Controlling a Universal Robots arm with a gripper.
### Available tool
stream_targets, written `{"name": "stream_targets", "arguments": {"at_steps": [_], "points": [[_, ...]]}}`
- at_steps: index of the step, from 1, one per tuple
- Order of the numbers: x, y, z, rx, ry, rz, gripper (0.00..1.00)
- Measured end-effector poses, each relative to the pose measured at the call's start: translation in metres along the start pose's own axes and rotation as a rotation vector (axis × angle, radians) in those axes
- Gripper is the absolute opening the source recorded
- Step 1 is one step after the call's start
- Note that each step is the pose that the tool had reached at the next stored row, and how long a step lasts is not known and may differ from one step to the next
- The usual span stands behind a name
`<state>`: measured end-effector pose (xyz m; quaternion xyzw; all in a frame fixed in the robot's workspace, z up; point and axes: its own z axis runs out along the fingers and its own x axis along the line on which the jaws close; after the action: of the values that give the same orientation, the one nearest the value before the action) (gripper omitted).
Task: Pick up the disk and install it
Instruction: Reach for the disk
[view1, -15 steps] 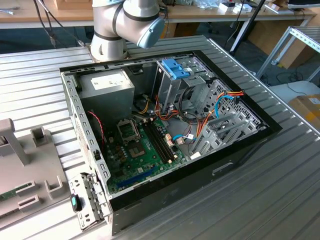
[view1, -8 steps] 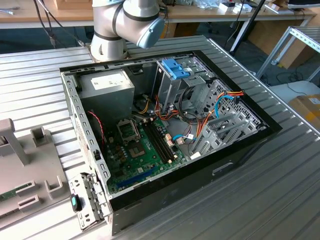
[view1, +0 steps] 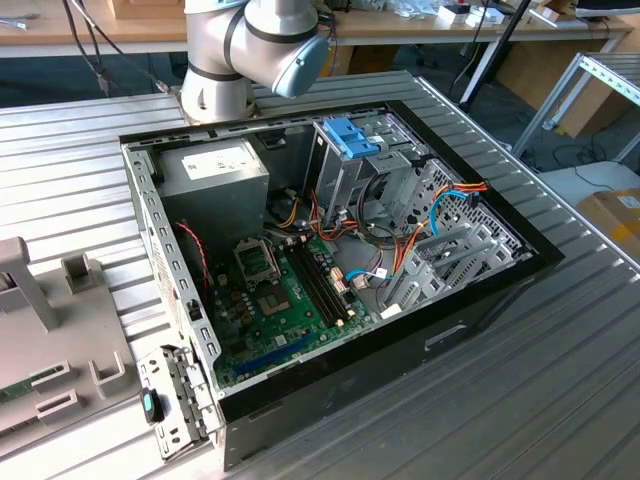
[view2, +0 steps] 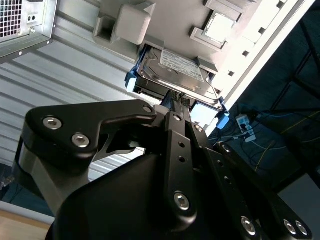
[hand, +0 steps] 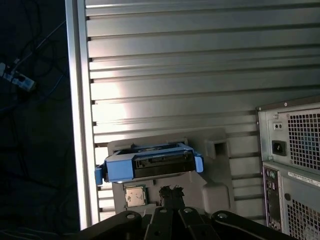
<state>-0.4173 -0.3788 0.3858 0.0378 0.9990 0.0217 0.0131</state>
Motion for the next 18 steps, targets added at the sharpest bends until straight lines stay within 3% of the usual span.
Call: {"name": "stream_targets", "arguments": {"at_steps": [10, 12, 13, 15, 18], "points": [[0.0016, -0.0001, 0.0001, 0.0, -0.0001, 0.0, 0.11], [0.0067, -0.0005, 0.0, 0.0, -0.0001, 0.0, 0.11], [0.0145, -0.001, -0.0001, -0.0001, -0.0002, 0.0, 0.11], [0.0196, -0.0012, -0.0003, 0.0, 0.0, 0.0, 0.11], [0.0285, 0.0041, 0.0007, -0.0001, -0.0001, 0.0, 0.11]]}}
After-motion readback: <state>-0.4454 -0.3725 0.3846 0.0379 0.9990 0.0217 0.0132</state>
